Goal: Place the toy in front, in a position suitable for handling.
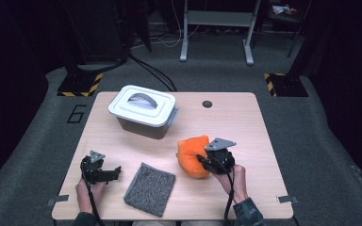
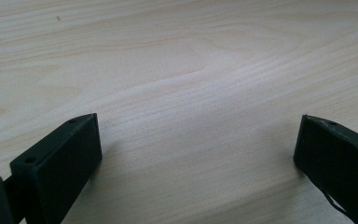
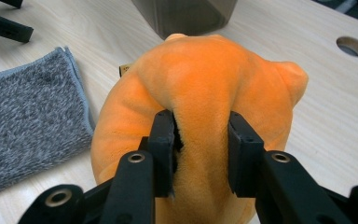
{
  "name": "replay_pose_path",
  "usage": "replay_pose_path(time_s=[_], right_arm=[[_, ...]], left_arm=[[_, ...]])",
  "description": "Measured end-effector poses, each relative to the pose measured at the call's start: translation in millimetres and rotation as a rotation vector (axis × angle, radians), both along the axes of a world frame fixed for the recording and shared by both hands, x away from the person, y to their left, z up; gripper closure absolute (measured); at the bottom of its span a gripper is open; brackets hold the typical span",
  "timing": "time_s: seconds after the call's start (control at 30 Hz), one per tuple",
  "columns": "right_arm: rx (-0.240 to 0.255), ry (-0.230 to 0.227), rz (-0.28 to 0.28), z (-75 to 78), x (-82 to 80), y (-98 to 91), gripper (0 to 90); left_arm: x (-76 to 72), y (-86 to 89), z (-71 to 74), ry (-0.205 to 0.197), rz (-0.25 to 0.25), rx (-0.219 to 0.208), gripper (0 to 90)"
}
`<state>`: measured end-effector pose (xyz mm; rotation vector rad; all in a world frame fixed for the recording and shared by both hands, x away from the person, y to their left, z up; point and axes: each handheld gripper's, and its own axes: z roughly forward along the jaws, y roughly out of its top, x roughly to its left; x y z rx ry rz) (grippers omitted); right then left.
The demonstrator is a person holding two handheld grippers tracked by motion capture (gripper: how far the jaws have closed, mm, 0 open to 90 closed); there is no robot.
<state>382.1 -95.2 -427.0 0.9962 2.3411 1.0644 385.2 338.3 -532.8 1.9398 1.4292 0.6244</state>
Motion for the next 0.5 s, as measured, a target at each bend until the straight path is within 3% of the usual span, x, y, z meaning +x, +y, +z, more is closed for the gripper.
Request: replay_pose_path(time_s=[0.2, 0.5], right_arm=[[-0.035, -0.005, 0.076, 0.8, 18.2, -4.7, 66.7], [-0.072, 0.019, 0.141, -3.4, 43.7, -10.1, 66.0]], left_arm=[[0.0, 0.0, 0.0, 0.000, 0.000, 0.000, 0.4], [0.0, 0.0, 0.1, 0.001, 0.001, 0.001, 0.4]])
